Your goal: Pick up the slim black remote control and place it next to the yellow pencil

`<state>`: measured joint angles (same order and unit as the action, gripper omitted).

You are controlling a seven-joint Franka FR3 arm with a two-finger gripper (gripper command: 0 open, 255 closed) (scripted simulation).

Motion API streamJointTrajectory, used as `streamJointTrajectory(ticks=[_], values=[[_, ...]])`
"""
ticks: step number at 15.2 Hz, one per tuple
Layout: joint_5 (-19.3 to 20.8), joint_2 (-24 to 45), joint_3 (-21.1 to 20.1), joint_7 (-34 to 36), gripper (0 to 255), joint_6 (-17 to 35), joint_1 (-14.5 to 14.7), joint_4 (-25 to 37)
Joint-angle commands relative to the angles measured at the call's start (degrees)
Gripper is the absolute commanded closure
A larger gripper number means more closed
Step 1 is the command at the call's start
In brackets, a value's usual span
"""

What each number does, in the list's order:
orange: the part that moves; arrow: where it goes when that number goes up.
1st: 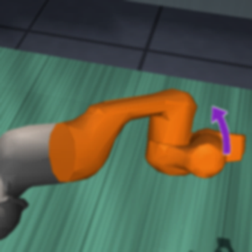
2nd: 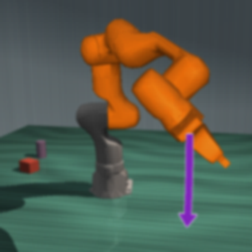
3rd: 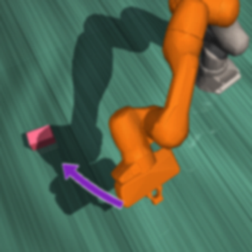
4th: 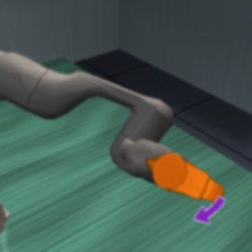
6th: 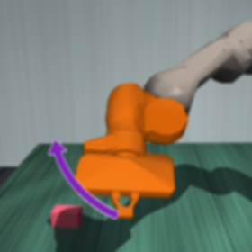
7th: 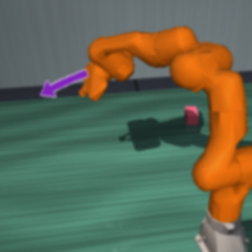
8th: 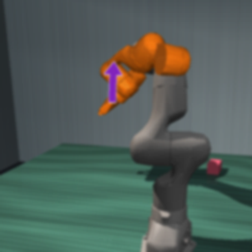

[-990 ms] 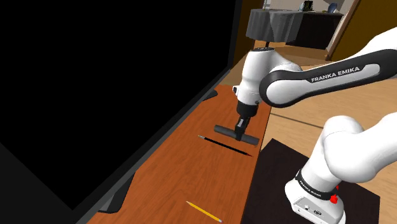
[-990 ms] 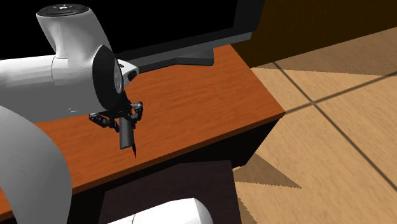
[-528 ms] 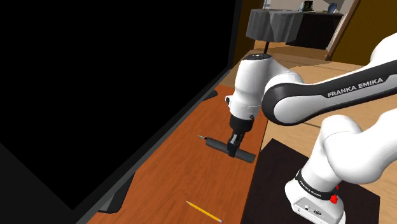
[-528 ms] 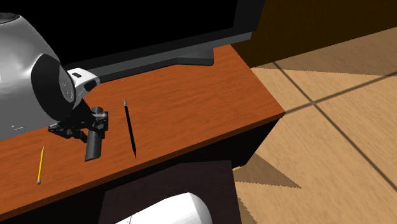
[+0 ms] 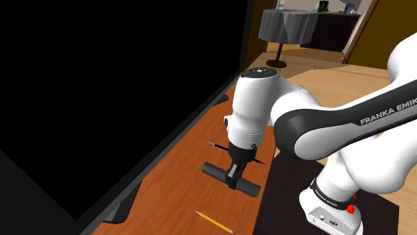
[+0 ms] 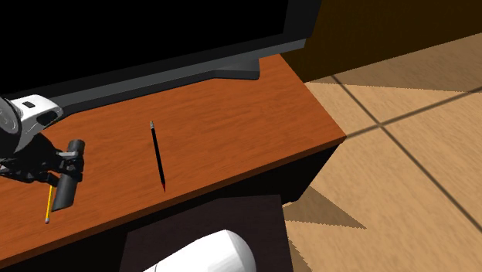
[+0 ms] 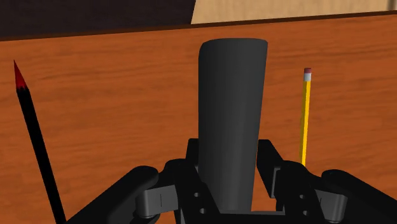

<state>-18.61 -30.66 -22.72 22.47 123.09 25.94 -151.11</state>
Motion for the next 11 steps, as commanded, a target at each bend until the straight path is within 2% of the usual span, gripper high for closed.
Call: streamJointTrajectory(ticks=[1,6,11], values=[[-0.4,2.6,-2.6,3.1,255,0.9,0.6,2.3],[0.6,9.8,-9.0,11.2,255,2.6,1.1,9.0],[5.0,18.4,-15.4,20.4,255,3.8,0.6,17.0]])
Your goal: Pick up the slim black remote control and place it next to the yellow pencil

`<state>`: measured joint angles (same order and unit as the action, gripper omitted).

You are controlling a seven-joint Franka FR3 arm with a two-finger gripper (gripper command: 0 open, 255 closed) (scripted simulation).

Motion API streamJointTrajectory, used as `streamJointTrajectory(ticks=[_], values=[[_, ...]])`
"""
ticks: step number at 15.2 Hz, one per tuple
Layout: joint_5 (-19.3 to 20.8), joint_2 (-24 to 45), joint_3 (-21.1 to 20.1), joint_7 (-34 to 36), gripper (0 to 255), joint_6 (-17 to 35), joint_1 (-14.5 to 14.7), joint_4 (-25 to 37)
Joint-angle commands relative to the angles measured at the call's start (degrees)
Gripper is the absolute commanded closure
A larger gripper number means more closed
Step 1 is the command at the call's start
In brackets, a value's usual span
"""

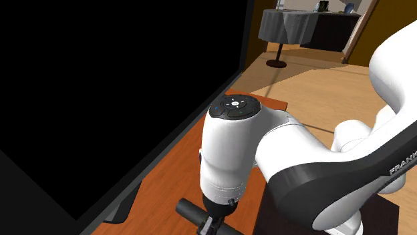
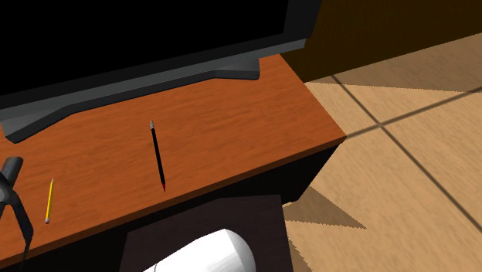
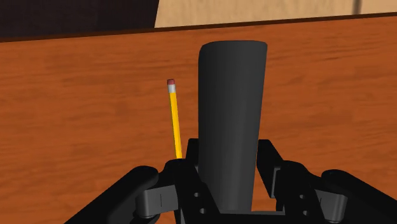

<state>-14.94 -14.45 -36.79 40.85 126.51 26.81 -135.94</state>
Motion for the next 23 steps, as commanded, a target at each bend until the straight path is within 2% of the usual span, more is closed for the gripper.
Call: streamJointTrajectory(ticks=[1,4,18,23], values=[[2.6,4.2,-2.5,4.1,255,0.6,-0.4,3.6],[7.6,10.4,-5.7,10.6,255,0.7,-0.3,9.1],[14.6,18.6,-6.0,15.2,255,11.7,0.2,4.3],[15.1,19.1,-5.9,15.6,255,12.3,0.3,4.2]])
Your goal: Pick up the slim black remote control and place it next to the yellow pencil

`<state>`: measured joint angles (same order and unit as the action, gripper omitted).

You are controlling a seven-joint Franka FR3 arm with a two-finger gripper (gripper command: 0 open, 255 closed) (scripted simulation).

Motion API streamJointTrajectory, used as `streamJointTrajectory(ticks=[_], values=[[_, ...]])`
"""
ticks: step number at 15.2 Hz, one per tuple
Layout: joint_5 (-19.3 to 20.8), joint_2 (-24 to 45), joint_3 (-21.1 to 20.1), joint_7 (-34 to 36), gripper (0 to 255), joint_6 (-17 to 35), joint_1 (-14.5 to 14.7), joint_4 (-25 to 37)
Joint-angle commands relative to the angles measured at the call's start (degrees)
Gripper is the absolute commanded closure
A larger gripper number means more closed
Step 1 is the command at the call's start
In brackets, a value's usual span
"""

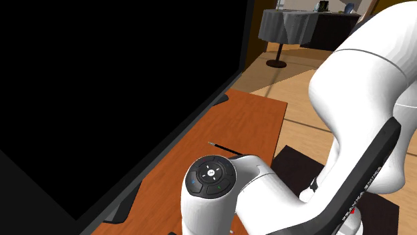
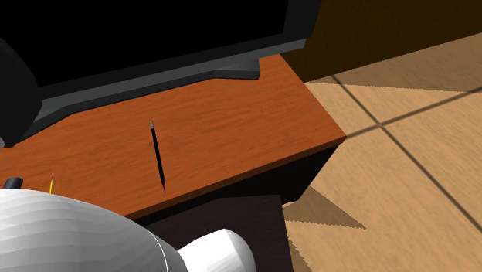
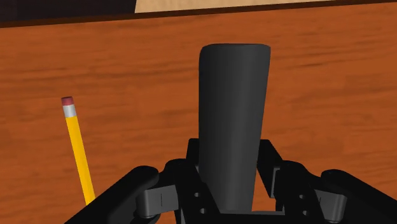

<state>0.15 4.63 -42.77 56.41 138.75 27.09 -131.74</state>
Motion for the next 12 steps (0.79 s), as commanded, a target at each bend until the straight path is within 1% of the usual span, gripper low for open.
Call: streamJointTrajectory(ticks=[1,3,4,9,12], values=[[0.0,0.1,0.0,0.0,255,0.0,0.0,0.0],[0.0,0.1,0.0,0.0,255,0.0,0.0,0.0],[0.0,0.0,0.0,0.0,0,0.0,0.0,0.0],[0.0,0.1,0.0,0.0,0,0.0,0.0,0.0],[-5.0,-5.4,-0.3,-3.6,0,-5.7,-0.9,1.6]])
